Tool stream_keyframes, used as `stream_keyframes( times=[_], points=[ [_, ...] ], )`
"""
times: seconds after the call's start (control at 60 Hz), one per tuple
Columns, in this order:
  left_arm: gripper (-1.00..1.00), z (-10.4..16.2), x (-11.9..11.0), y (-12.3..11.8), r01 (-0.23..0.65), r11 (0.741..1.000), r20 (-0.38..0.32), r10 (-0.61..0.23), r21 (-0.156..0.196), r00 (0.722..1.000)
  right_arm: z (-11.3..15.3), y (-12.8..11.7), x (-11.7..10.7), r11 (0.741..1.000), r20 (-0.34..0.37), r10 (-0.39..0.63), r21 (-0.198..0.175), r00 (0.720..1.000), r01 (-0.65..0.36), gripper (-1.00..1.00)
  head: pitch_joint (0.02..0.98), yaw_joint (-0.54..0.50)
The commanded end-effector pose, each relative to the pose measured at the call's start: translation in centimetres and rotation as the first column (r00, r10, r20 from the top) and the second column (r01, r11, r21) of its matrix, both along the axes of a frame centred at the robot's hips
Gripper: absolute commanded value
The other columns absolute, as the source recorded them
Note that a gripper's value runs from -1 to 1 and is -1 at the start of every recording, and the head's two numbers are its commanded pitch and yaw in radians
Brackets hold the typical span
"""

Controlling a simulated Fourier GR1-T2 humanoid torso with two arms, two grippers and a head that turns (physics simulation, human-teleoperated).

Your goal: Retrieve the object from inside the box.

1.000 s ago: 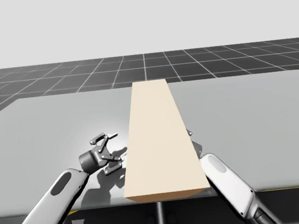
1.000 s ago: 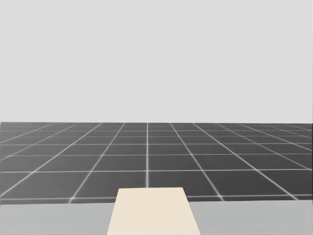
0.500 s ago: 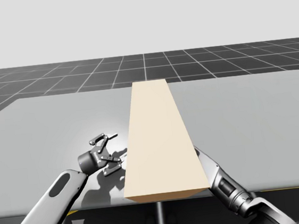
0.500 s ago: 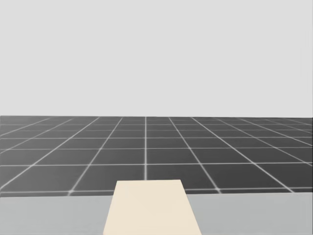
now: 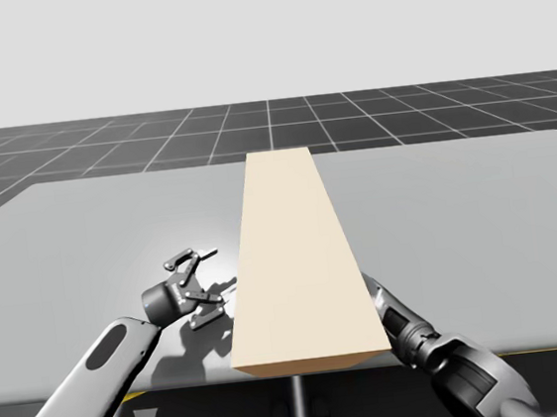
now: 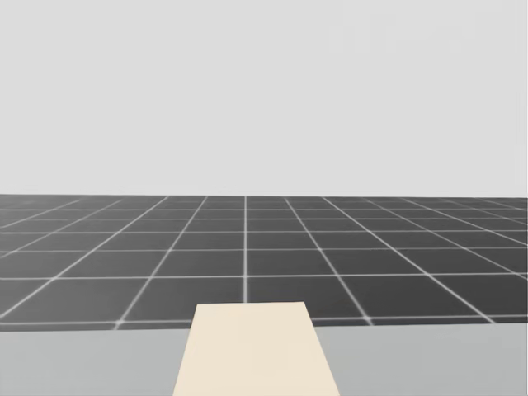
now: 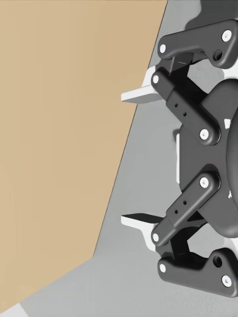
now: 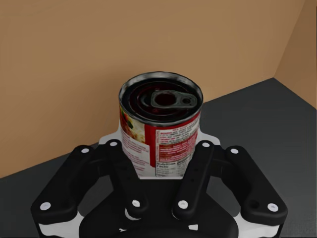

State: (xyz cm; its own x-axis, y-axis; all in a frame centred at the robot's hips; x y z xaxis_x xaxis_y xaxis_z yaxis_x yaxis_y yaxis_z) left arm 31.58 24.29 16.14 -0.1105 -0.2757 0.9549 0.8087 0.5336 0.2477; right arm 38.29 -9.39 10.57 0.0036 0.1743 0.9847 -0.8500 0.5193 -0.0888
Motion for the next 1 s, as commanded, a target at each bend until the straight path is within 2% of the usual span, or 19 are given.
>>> stream_keyframes(
  times=[0.017, 0.167, 0.267, 0.317, 0.55, 0.85, 1.0],
  points=[
    [-1.0, 0.1, 0.0, 0.1, 0.0, 1.0, 0.004, 0.0, -0.004, 1.0, -1.8, -1.4, -0.9, 0.994, -0.039, -0.111, 0.02, 0.993, 0.111, 1.0, 0.147, -0.05],
    [-1.0, 0.3, 0.1, 0.4, -0.008, 1.0, 0.007, 0.008, -0.012, 1.0, 1.3, -5.9, -1.8, 0.977, 0.025, -0.204, 0.069, 0.979, 0.202, 1.0, 0.144, -0.05],
    [-1.0, 0.3, 0.1, 0.5, -0.013, 1.0, 0.008, 0.013, -0.014, 1.0, 2.4, -9.3, -2.1, 0.962, 0.062, -0.266, 0.074, 0.962, 0.262, 1.0, 0.142, -0.05],
    [-1.0, 0.4, 0.1, 0.6, -0.016, 1.0, 0.009, 0.016, -0.016, 1.0, 3.0, -11.6, -2.3, 0.948, 0.078, -0.313, 0.095, 0.947, 0.305, 1.0, 0.14, -0.05],
    [-1.0, 0.5, 0.2, 0.8, -0.022, 1.0, 0.01, 0.022, -0.019, 1.0, 5.0, -17.7, -3.5, 0.896, 0.126, -0.436, 0.148, 0.891, 0.418, 1.0, 0.137, -0.06],
    [-1.0, 0.7, 0.3, 1.0, -0.034, 0.999, 0.011, 0.034, -0.022, 0.999, 8.1, -22.0, -3.4, 0.824, 0.143, -0.557, 0.213, 0.818, 0.524, 1.0, 0.133, -0.06],
    [-1.0, 0.7, 0.3, 1.2, -0.038, 0.999, 0.013, 0.038, -0.024, 0.999, 11.4, -23.0, -2.7, 0.798, 0.186, -0.593, 0.27, 0.783, 0.54, 1.0, 0.131, -0.06]
  ],
)
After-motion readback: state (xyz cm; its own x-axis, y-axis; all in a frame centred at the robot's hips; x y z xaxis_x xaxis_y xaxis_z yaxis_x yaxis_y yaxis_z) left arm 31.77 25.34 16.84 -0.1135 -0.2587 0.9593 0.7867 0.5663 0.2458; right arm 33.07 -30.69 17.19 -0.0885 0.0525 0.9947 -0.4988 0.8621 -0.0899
